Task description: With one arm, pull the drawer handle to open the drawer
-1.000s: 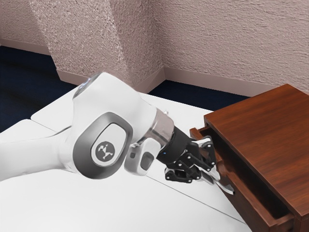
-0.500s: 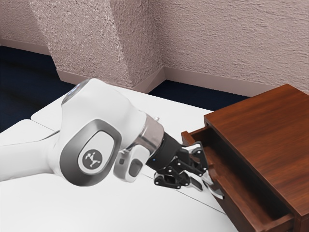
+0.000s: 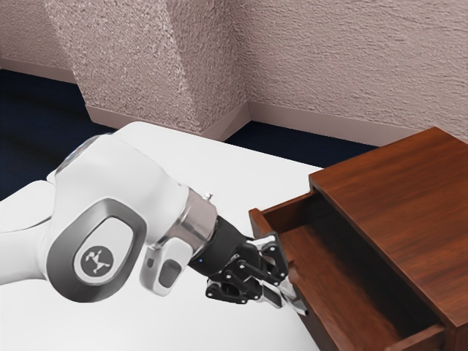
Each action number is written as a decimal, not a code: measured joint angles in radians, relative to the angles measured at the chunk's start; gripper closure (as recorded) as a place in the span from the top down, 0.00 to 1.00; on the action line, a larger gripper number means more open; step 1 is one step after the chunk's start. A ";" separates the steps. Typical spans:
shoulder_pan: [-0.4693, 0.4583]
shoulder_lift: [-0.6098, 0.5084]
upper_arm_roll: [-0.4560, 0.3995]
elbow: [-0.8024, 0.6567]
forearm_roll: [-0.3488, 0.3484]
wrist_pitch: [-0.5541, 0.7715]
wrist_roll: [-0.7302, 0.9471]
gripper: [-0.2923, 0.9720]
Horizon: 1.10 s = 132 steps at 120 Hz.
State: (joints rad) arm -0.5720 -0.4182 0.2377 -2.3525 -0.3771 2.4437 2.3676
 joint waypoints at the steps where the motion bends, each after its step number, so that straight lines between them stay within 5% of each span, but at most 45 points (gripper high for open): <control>1: 0.000 -0.002 0.000 -0.002 0.000 0.000 0.000 0.28; 82: 0.008 -0.201 0.000 -0.157 0.026 -0.023 0.002 0.29; 132: 0.024 -0.232 0.013 -0.171 0.059 -0.037 -0.009 0.28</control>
State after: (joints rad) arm -0.5481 -0.6503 0.2505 -2.5238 -0.3184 2.4066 2.3586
